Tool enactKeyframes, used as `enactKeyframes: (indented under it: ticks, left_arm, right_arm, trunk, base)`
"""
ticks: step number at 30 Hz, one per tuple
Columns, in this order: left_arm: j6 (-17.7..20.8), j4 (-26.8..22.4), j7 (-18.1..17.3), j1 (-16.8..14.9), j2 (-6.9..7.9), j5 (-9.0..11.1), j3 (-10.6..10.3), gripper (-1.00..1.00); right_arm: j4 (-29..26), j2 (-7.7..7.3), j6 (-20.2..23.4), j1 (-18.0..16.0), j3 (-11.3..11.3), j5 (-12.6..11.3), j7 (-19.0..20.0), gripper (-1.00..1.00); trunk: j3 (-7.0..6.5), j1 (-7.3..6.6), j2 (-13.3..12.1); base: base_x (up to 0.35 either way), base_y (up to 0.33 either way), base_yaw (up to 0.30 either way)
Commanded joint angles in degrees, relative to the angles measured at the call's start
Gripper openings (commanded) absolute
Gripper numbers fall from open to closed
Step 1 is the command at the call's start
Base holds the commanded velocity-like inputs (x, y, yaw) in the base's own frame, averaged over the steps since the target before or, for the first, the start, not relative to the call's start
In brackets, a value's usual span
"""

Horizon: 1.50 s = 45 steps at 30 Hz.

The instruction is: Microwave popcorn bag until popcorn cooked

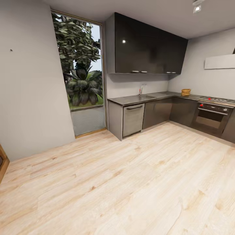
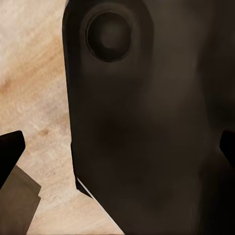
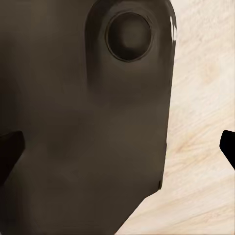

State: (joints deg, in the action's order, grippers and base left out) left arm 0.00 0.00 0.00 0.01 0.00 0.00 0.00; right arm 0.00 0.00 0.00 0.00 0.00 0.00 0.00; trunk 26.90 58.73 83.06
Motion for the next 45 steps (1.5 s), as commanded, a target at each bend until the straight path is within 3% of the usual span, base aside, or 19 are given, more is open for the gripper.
enactKeyframes:
  ticks: [1, 22, 24, 28, 32, 35, 39, 41, 45]
  left_arm:
    - [0.0, 0.0, 0.0, 0.0, 0.00, 0.0, 0.0, 1.00]
    - [-0.4, -2.0, 0.1, -0.4, -1.00, 0.0, 0.0, 1.00]
    - [-1.3, -4.2, 0.1, -1.8, -0.89, -0.2, -0.2, 1.00]
    - [-1.6, -5.2, 0.0, -5.1, -0.71, 0.0, -0.2, 1.00]
    - [-1.6, -5.9, 0.1, -7.2, -1.16, 0.4, -0.1, 1.00]
    - [-1.7, -9.1, 0.1, -8.4, -1.34, 0.5, 0.0, 1.00]
    - [-1.7, -17.0, 0.1, -9.6, -2.21, 0.5, 0.0, 1.00]
    - [-1.6, -19.4, 0.2, -10.4, -2.77, 0.5, 0.0, 1.00]
    - [-1.5, -23.1, 0.0, -14.2, -4.49, 0.5, -0.1, 1.00]
  right_arm:
    - [0.0, 0.00, 0.0, 0.0, 0.0, 0.0, 0.0, 1.00]
    - [-5.1, -0.53, 1.2, -2.2, 0.4, 0.6, 0.0, 1.00]
    - [-11.4, -2.25, 1.0, -2.8, 0.4, 0.6, -0.1, 1.00]
    - [-18.6, -4.51, 0.8, -3.0, -0.1, 0.4, -0.2, 1.00]
    - [-26.2, -5.19, 0.6, -3.3, -0.4, 0.1, -0.2, 1.00]
    - [-34.5, -5.28, 1.3, -6.0, -0.4, 0.2, -0.1, 1.00]
    - [-38.3, -5.20, 5.8, -16.5, -0.4, 0.1, -0.1, 1.00]
    - [-38.4, -5.13, 6.3, -18.7, -0.4, 0.1, -0.1, 1.00]
    - [-38.1, -4.92, 6.0, -19.5, 0.3, 0.5, -0.2, 1.00]
  trunk:
    - [0.03, 0.00, 0.0]
    - [0.03, 0.00, 0.0]
    - [0.03, 0.00, 0.0]
    - [0.03, 0.00, 0.0]
    - [0.03, 0.00, 0.0]
    - [0.03, 0.00, 0.0]
    - [0.03, 0.00, 0.0]
    - [0.03, 0.00, 0.0]
    - [0.03, 0.00, 0.0]
  base:
    - [0.000, 0.000, 0.000]
    - [0.000, 0.000, 0.000]
    - [0.000, 0.000, 0.000]
    - [0.000, 0.000, 0.000]
    - [0.000, 0.000, 0.000]
    - [0.000, 0.000, 0.000]
    - [0.000, 0.000, -0.191]
    - [0.036, 0.000, -0.286]
    - [0.245, 0.000, -0.297]
